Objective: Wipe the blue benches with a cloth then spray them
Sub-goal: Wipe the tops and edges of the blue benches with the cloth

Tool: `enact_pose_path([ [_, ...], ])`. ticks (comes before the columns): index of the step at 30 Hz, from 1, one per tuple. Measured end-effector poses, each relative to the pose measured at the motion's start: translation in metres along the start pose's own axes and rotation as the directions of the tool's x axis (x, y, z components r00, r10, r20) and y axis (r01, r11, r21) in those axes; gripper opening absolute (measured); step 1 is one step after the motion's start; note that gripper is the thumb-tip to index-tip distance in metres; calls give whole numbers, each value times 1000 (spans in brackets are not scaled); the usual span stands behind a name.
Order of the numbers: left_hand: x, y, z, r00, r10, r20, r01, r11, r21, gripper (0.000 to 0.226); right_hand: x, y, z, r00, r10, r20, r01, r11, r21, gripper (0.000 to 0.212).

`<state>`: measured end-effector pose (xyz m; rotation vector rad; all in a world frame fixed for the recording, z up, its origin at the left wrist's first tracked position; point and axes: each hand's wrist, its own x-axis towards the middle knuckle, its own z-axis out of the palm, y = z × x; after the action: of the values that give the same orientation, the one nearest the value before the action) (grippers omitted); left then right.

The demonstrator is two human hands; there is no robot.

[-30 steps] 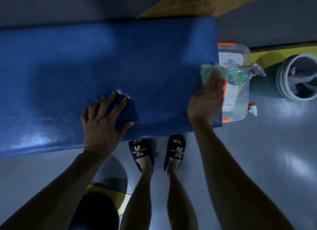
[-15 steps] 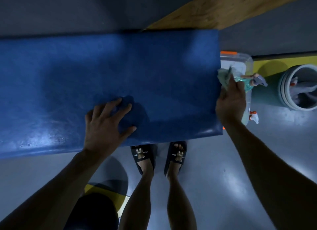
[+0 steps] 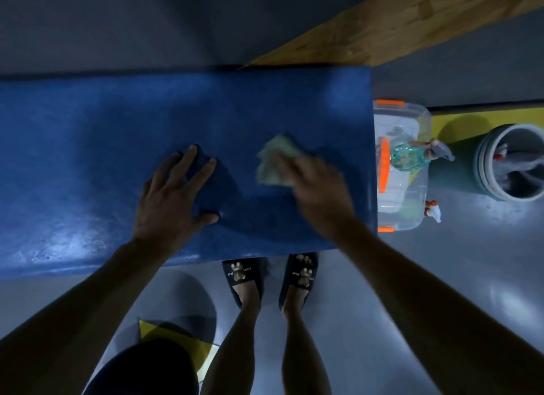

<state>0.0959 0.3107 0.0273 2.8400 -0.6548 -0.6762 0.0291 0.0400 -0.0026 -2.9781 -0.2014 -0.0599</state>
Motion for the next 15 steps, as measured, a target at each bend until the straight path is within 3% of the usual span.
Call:
enact_pose_path([
  [4,-1,-2,2,1000,-3,-15,3,1000,-10,105,-8,69,-14,927,372,-41,-367,925,94,60],
  [5,-1,-2,2,1000,-1,-16,0,1000,-8,105,-2,64,-11,881,470,-57,-461,879,125,61],
  [8,-2,-3,3,1000,9,-25,-9,1000,-24,106,30,20,6,648,758,-75,-744,651,152,63],
  [9,-2,-3,4,1000,10,-26,-11,1000,-27,107,42,-1,9,648,759,-68,-746,650,145,63],
  [11,-1,-4,4,1000,7,-27,-8,1000,-16,106,59,-41,12,830,557,-33,-550,826,123,64],
  [12,-1,-5,4,1000,7,-26,-7,1000,-8,105,60,-57,14,934,356,-9,-354,930,98,64],
  [13,-1,-5,4,1000,12,-27,-12,1000,-6,104,58,-66,12,991,133,17,-134,988,81,64],
  [15,0,-7,4,999,22,-34,-23,1000,-13,104,55,-45,6,984,-159,83,157,987,29,65],
])
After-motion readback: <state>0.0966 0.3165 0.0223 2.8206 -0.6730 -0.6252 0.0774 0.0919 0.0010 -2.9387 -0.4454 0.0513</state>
